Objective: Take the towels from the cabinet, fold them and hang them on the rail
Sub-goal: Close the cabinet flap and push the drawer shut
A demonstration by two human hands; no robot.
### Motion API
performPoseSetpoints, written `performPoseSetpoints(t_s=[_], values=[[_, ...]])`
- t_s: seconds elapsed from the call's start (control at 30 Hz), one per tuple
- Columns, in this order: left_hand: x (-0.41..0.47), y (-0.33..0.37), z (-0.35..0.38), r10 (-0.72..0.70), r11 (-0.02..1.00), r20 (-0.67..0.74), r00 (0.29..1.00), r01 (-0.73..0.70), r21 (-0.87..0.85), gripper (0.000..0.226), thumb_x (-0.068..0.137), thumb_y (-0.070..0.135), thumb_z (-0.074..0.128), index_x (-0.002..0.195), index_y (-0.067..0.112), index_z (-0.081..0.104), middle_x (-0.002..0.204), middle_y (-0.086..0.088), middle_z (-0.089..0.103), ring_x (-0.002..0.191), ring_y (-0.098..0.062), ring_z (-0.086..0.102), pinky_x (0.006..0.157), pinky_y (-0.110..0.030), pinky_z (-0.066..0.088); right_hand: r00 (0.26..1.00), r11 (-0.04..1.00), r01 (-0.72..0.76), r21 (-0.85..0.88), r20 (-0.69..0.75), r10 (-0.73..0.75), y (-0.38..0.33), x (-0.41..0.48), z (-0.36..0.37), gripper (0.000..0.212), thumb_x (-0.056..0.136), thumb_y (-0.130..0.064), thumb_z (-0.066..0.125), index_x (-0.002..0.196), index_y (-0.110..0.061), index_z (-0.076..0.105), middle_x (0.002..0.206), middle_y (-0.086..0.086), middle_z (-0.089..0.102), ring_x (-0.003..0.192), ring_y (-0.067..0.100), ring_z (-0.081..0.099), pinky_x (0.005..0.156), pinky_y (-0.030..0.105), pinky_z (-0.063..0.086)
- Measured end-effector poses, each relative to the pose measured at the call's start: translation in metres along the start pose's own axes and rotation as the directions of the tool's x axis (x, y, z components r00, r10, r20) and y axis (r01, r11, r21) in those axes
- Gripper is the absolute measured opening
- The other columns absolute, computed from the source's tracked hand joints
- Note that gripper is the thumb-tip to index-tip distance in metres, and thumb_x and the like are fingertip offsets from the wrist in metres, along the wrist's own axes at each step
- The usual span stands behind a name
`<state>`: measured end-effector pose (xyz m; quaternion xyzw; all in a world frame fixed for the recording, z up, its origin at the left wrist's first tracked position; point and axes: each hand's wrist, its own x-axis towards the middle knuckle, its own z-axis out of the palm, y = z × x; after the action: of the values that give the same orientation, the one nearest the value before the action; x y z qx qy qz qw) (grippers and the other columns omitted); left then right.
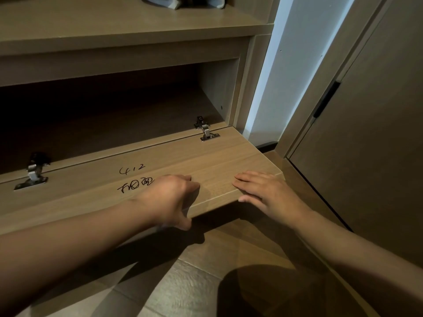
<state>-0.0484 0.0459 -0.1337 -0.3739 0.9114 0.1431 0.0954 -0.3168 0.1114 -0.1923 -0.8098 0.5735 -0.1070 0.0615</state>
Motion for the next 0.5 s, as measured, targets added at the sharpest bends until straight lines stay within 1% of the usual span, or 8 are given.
performPoseSetpoints(t_s=[0.1,0.17,0.27,0.33,0.37,0.4,0.47,0.5], values=[[-0.001,0.0,-0.001,-0.001,1.0,-0.006,1.0,0.001,-0.008,0.067,0.067,0.043,0.076,0.126,0.02,0.055,0.133,0.001,0.051,0.115,-0.017,0.052,0.094,-0.035,0.05,0.988,0.983,0.11,-0.147,-0.093,-0.125,0.001,0.0,0.006,0.042,0.095,-0.04,0.048,0.131,-0.022,0.057,0.136,0.0,0.058,0.128,0.018,0.053,0.111,0.039,0.032],[-0.001,-0.002,-0.002,-0.005,1.0,-0.009,1.0,0.005,-0.022,0.069,0.068,0.043,0.076,0.13,0.023,0.052,0.139,0.003,0.046,0.118,-0.016,0.05,0.097,-0.033,0.049,0.973,0.962,0.158,-0.222,-0.132,-0.19,0.003,0.002,0.01,0.04,0.094,-0.035,0.052,0.129,-0.017,0.058,0.133,0.004,0.061,0.125,0.021,0.055,0.112,0.042,0.031],[-0.001,-0.003,-0.004,-0.005,1.0,0.017,1.0,0.005,-0.015,0.073,0.072,0.044,0.076,0.136,0.028,0.046,0.146,0.006,0.04,0.124,-0.014,0.046,0.101,-0.03,0.046,0.955,0.939,0.197,-0.281,-0.163,-0.249,0.007,0.003,0.017,0.04,0.091,-0.029,0.059,0.128,-0.013,0.058,0.132,0.007,0.061,0.125,0.023,0.055,0.113,0.047,0.029],[0.0,-0.002,-0.013,0.009,1.0,0.035,0.999,-0.008,-0.027,0.075,0.073,0.051,0.074,0.138,0.029,0.044,0.146,0.007,0.039,0.126,-0.013,0.044,0.102,-0.028,0.043,0.941,0.923,0.227,-0.311,-0.173,-0.29,0.008,0.004,0.018,0.039,0.091,-0.027,0.06,0.127,-0.012,0.058,0.131,0.009,0.061,0.124,0.025,0.056,0.113,0.052,0.031],[0.001,-0.003,-0.021,0.013,0.999,0.009,1.0,-0.013,-0.047,0.076,0.073,0.056,0.072,0.139,0.031,0.042,0.149,0.008,0.036,0.129,-0.013,0.041,0.104,-0.026,0.039,0.936,0.918,0.234,-0.319,-0.18,-0.301,0.007,0.004,0.018,0.039,0.09,-0.026,0.061,0.127,-0.012,0.059,0.13,0.01,0.061,0.123,0.026,0.057,0.112,0.054,0.032],[0.002,-0.005,-0.031,0.018,0.998,-0.055,0.998,-0.021,-0.06,0.076,0.075,0.059,0.068,0.14,0.032,0.041,0.152,0.009,0.031,0.134,-0.013,0.036,0.106,-0.026,0.033,0.933,0.918,0.234,-0.321,-0.193,-0.305,0.006,0.004,0.017,0.039,0.089,-0.025,0.062,0.126,-0.011,0.059,0.13,0.01,0.062,0.122,0.026,0.057,0.112,0.056,0.032],[0.007,-0.014,-0.055,0.031,0.999,-0.248,0.968,-0.036,-0.016,0.074,0.078,0.061,0.062,0.143,0.033,0.037,0.158,0.008,0.023,0.144,-0.015,0.021,0.112,-0.029,0.018,0.926,0.925,0.22,-0.308,-0.234,-0.298,0.005,0.007,0.012,0.04,0.089,-0.021,0.063,0.127,-0.011,0.059,0.129,0.01,0.062,0.122,0.026,0.057,0.112,0.057,0.032],[0.01,-0.02,-0.067,0.028,1.0,-0.321,0.947,-0.024,0.016,0.077,0.08,0.062,0.06,0.145,0.032,0.034,0.159,0.006,0.019,0.147,-0.016,0.014,0.115,-0.031,0.011,0.92,0.932,0.212,-0.293,-0.263,-0.292,0.004,0.01,0.007,0.039,0.09,-0.02,0.062,0.127,-0.01,0.059,0.129,0.01,0.062,0.122,0.025,0.057,0.113,0.056,0.031]])
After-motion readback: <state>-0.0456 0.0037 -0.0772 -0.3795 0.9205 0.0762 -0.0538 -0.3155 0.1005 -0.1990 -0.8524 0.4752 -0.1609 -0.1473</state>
